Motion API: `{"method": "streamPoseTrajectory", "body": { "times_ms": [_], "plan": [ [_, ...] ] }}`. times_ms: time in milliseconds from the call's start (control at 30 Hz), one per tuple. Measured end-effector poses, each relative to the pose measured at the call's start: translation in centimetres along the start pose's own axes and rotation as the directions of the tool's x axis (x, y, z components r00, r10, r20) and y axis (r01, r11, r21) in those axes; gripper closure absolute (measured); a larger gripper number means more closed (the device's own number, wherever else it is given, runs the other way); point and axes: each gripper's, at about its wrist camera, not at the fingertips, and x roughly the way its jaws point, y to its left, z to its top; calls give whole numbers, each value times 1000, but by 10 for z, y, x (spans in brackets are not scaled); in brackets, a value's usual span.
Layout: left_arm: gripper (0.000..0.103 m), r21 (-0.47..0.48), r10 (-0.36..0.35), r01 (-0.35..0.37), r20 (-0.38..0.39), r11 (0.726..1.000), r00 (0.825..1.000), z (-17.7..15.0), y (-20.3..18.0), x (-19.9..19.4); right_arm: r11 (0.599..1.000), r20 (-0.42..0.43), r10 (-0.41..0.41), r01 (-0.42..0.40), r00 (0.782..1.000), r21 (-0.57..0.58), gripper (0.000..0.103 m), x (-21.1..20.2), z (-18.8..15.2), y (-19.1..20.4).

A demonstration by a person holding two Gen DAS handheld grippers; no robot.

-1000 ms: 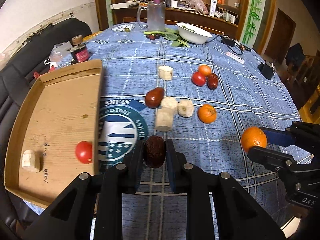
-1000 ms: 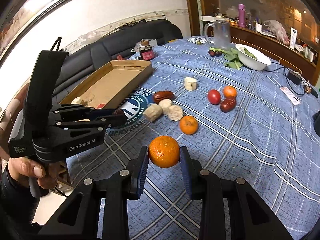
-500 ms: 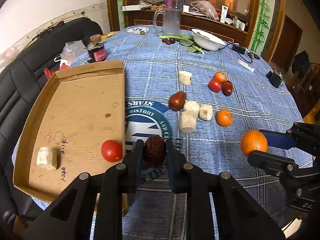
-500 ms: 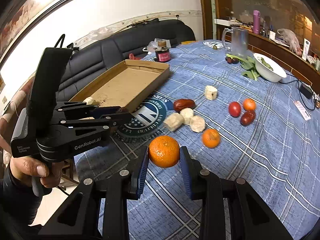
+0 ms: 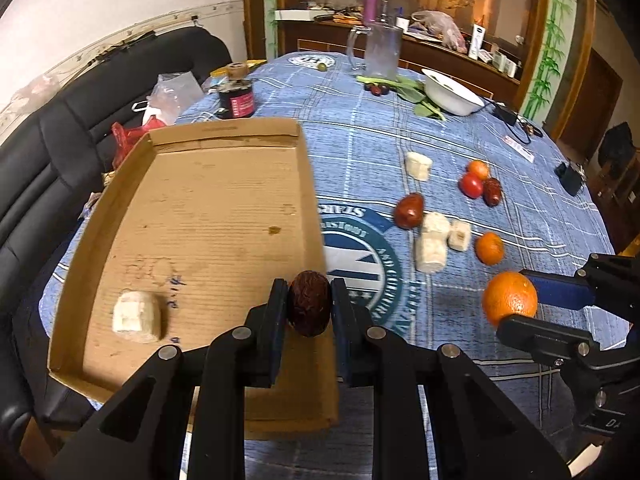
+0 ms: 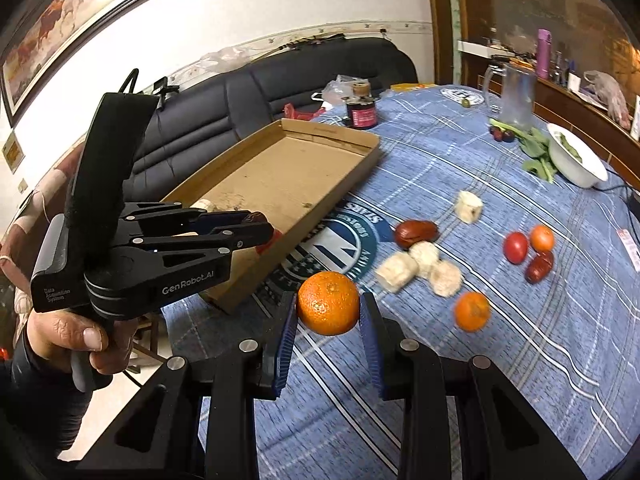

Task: Organize fruits
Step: 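Carry the date and the mandarin over the cardboard tray with both tools, then open the left tool to drop the date while the right tool releases the mandarin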

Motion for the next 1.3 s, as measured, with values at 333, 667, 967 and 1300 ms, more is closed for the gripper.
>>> {"method": "streamPoseTrajectory", "body": {
  "times_ms": [333,667,967,1300],
  "plan": [
    [84,-46,39,-39,-5,998,999,7,39,2,997,-17,72,-72,997,-35,72,28,26,18],
    [84,-124,74,-75,-14,989,997,20,90,9,991,-39,113,-116,993,-73,72,64,57,35],
    [84,-201,99,-111,-68,973,993,27,128,33,981,-118,154,-166,981,-100,72,121,73,56],
    [84,-211,99,-126,-135,969,986,16,136,53,966,-197,165,-199,966,-167,72,155,62,85]
  ]
}}
